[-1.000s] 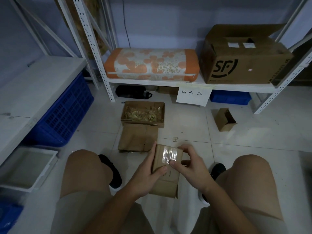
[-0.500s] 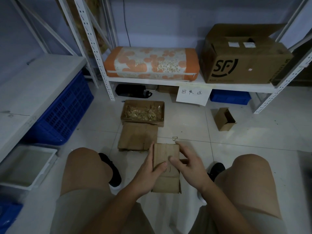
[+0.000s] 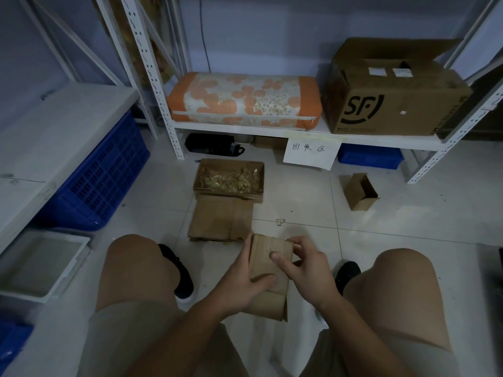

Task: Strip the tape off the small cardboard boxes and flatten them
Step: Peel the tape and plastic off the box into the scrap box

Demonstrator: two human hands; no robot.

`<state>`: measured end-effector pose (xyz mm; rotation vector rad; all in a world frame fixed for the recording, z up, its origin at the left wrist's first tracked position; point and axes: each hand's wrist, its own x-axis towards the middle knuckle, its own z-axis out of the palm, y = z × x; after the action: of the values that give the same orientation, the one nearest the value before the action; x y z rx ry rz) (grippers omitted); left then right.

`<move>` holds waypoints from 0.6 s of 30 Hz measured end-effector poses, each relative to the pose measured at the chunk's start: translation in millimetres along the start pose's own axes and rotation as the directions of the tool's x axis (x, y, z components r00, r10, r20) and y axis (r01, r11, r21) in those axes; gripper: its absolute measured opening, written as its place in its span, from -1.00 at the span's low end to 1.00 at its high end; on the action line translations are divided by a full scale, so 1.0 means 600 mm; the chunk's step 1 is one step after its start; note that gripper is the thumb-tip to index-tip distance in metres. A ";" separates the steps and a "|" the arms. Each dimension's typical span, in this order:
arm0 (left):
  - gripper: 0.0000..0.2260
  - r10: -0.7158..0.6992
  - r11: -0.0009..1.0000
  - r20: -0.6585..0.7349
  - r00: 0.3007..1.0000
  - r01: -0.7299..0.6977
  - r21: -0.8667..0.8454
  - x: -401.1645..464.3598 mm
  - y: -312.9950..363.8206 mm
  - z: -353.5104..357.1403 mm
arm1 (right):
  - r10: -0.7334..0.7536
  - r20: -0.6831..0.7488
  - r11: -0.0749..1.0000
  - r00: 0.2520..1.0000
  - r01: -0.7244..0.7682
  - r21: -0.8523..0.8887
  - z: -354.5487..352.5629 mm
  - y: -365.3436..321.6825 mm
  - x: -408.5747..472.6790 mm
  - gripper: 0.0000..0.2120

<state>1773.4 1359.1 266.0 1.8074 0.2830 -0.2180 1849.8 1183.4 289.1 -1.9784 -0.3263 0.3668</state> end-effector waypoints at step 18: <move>0.17 0.030 0.805 -0.202 0.979 0.096 0.586 -0.011 0.040 0.023 | 0.081 -0.151 0.993 0.985 -0.067 0.095 0.030 0.012 -0.008 -0.63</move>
<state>1774.6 1339.8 286.7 2.4627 0.4247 -0.1548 1838.7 1193.3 275.9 -1.9211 -0.1348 0.2684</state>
